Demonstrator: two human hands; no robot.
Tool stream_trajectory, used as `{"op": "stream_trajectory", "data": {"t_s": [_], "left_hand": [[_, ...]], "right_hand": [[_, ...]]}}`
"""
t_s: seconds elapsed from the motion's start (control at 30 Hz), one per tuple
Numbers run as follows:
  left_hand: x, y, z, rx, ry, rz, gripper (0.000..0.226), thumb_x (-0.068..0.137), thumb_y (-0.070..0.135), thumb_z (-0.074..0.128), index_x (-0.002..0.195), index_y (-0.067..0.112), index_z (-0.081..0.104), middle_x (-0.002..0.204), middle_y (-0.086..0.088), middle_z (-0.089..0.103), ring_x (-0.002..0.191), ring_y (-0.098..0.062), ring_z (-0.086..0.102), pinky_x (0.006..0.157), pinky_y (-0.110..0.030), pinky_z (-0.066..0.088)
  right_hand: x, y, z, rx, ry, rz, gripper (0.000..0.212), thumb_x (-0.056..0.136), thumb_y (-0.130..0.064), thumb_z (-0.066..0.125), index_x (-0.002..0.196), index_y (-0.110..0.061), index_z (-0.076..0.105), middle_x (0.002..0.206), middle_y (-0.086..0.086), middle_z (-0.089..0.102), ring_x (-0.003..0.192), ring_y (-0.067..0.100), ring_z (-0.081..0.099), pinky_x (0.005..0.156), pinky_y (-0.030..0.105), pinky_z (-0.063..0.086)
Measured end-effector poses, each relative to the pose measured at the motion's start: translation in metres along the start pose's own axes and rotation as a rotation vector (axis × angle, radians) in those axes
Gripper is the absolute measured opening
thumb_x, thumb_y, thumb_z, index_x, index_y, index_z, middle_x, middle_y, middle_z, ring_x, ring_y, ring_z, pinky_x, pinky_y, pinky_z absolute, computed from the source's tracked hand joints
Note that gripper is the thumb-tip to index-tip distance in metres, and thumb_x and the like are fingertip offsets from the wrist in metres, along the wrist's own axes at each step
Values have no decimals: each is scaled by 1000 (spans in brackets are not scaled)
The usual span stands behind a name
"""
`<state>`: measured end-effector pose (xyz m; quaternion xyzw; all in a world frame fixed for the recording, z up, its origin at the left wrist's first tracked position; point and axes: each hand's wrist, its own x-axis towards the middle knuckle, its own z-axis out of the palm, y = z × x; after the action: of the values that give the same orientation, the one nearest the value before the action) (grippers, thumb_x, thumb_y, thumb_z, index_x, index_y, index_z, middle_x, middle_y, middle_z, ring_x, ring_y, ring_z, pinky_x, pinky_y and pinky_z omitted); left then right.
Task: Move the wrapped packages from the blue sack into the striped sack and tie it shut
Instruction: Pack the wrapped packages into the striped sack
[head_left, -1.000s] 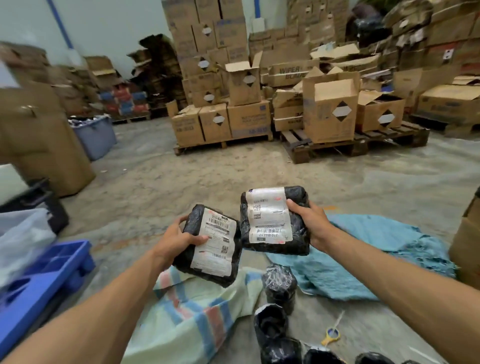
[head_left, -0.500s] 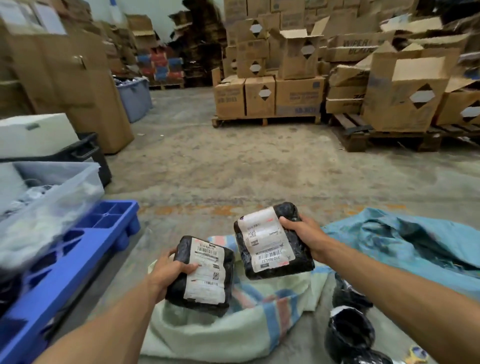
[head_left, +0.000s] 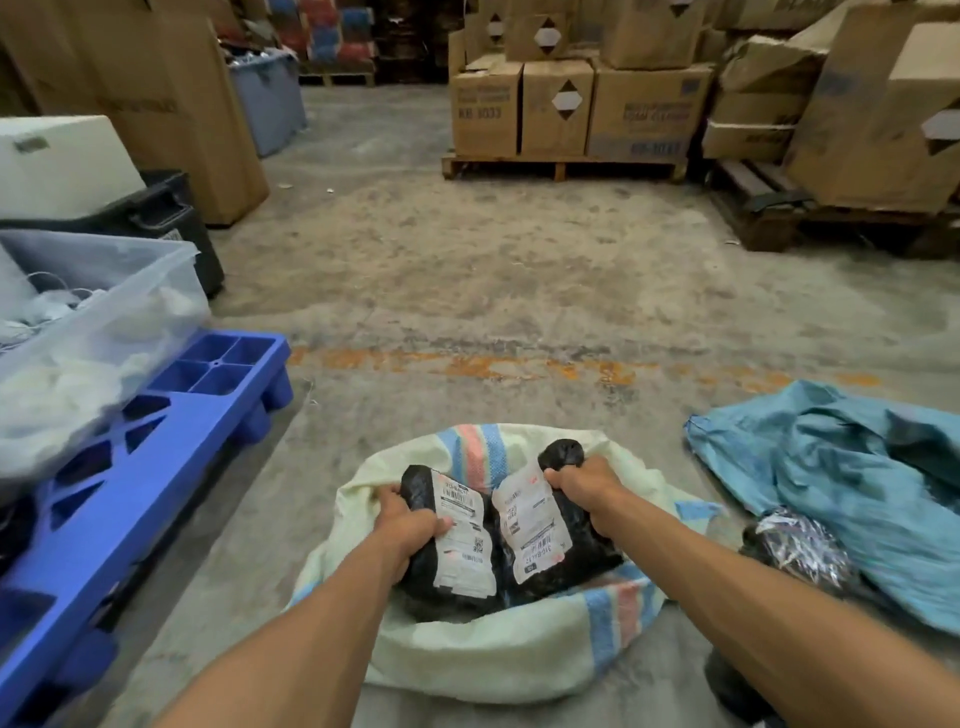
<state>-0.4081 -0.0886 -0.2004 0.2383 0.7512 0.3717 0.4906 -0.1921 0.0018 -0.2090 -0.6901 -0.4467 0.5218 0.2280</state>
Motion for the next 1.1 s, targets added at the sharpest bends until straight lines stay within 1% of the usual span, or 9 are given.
{"op": "stream_trajectory", "data": {"t_s": [0.17, 0.27, 0.37, 0.5, 0.6, 0.7, 0.8, 0.97, 1.1], "left_hand": [[14, -10, 1, -79, -32, -40, 82, 80, -4, 72, 140, 16, 21, 128, -13, 54, 112, -35, 57, 93, -49, 51], [18, -24, -17, -185, -36, -98, 73, 78, -6, 73, 137, 15, 34, 122, -15, 63, 101, -35, 65, 75, -44, 57], [18, -31, -25, -250, -122, -181, 44, 75, -11, 62, 118, 0, 61, 101, -23, 72, 87, -41, 70, 65, -44, 59], [28, -34, -21, -200, -98, -151, 42, 69, -8, 61, 109, 2, 68, 93, -21, 74, 85, -42, 71, 80, -54, 58], [33, -41, -17, -125, -22, -87, 72, 54, 8, 64, 125, 12, 56, 106, -15, 71, 94, -39, 68, 85, -53, 56], [25, -41, -13, 18, 93, -31, 89, 52, 22, 58, 138, 16, 41, 126, -15, 58, 114, -36, 54, 100, -48, 46], [20, -39, -9, 141, 122, 39, 94, 69, 32, 61, 154, 20, 22, 150, -15, 40, 137, -35, 36, 115, -46, 28], [26, -45, -5, 330, 128, 102, 89, 88, 17, 58, 156, 28, 3, 154, -16, 31, 140, -37, 31, 117, -44, 25], [28, -42, -6, 375, 226, 156, 80, 87, 16, 62, 153, 23, 17, 144, -18, 45, 132, -40, 42, 112, -47, 33]], "right_hand": [[15, 2, -5, 65, -34, 57, 39, 86, -20, 70, 117, 1, 58, 106, 17, 68, 95, 35, 67, 87, 46, 56], [19, 10, -20, 110, -101, 110, 34, 88, -19, 70, 114, 1, 62, 99, 19, 73, 90, 36, 70, 89, 51, 56], [25, 23, -19, 48, -102, 109, 39, 84, -26, 73, 113, 0, 63, 102, 18, 72, 94, 35, 69, 92, 52, 54], [32, 41, -13, -199, -48, -31, 50, 86, -47, 62, 120, -10, 62, 117, 12, 67, 105, 32, 64, 95, 45, 52], [33, 46, -18, -378, -91, -35, 58, 97, -51, 47, 138, -10, 52, 138, 10, 56, 126, 33, 52, 105, 37, 41], [27, 50, -15, -554, -61, 44, 77, 98, -58, 38, 154, -9, 23, 156, 16, 31, 142, 35, 32, 117, 43, 26], [17, 58, -9, -635, -7, 76, 76, 99, -58, 33, 157, -20, 4, 162, 20, 10, 148, 38, 15, 120, 48, 15], [11, 67, -9, -695, 79, -16, 70, 97, -64, 32, 154, -44, -4, 162, 19, 5, 148, 38, 18, 118, 49, 21], [4, 69, -7, -777, 121, -113, 85, 86, -75, 43, 150, -51, -8, 160, 21, 4, 146, 41, 19, 113, 51, 31]]}}
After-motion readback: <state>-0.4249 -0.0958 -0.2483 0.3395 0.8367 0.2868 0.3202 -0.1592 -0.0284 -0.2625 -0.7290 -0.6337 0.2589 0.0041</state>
